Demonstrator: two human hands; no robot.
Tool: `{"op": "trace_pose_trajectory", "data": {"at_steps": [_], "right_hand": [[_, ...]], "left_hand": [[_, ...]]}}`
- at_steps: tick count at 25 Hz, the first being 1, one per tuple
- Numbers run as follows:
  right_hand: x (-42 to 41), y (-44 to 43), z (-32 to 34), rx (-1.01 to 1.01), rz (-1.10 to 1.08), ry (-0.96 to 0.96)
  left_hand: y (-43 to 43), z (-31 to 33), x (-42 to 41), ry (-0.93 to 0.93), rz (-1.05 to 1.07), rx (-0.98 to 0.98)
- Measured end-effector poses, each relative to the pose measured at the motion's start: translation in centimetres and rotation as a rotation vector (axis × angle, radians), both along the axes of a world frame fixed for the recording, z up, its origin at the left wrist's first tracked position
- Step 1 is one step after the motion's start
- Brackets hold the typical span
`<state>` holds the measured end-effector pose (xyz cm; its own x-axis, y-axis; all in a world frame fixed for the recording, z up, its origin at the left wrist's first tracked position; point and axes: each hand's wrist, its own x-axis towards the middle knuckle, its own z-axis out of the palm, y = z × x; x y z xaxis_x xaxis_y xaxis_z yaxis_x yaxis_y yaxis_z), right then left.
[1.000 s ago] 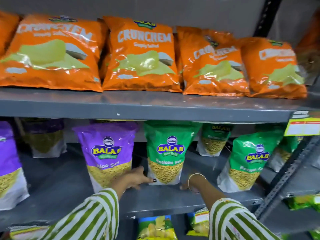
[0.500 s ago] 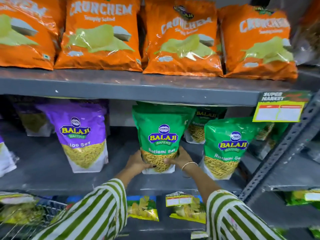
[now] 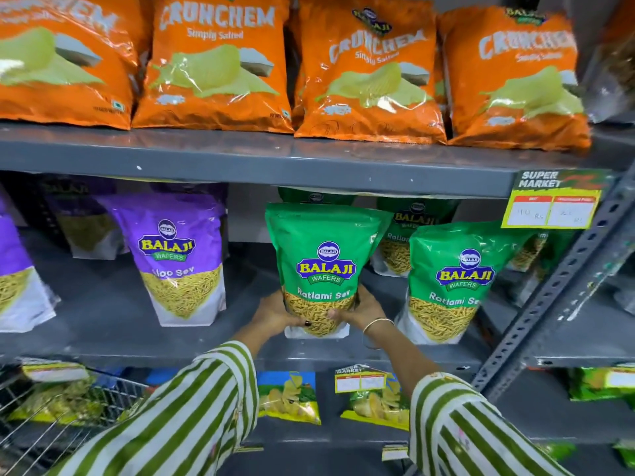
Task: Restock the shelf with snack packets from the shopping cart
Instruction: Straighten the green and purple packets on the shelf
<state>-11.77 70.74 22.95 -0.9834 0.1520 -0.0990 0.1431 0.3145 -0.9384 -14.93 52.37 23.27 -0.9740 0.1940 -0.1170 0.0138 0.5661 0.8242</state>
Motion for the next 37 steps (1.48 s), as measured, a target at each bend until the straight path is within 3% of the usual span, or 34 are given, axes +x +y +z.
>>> {"op": "trace_pose_trajectory", "data": {"at_steps": [5, 9, 12, 14, 16, 18, 20, 25, 31, 37], "right_hand": [[0.0, 0.4, 0.1, 0.122, 0.056, -0.140], [0.2, 0.4, 0.6, 0.668, 0.361, -0.717], [-0.1, -4.6, 1.4, 0.591, 0.560, -0.979], [-2.4, -9.7, 1.3, 0.700, 0.603, -0.796], [-4.4, -15.1, 1.9, 0.716, 0.493, -0.432], [-6.1, -18.7, 2.1, 0.374, 0.300, -0.240], [-8.5, -20.7, 1.5, 0.107, 0.248, -0.082], [-10.0, -26.9, -0.7, -0.277, 0.167, 0.005], [-9.1, -32.6, -1.3, -0.244, 0.088, 0.028], [-8.8, -31.9, -2.0, -0.245, 0.126, -0.030]], "left_hand": [[0.1, -0.5, 0.1, -0.019, -0.039, 0.031], [-1.8, -1.0, 0.7, -0.140, 0.046, 0.026], [-7.3, -0.7, 0.9, -0.235, 0.329, 0.123], [-12.5, -0.4, 0.5, -0.263, 0.516, 0.182], [-17.8, -0.9, -1.3, -0.167, 0.627, 0.162], [-21.7, -0.7, -3.4, -0.076, 0.568, 0.134], [-23.3, -0.8, -5.2, -0.100, 0.414, 0.263], [-26.7, -2.1, -7.2, -0.031, 0.200, 0.336], [-33.2, -2.5, -7.2, -0.085, 0.184, 0.263], [-31.9, -2.7, -7.2, -0.043, 0.182, 0.216]]}}
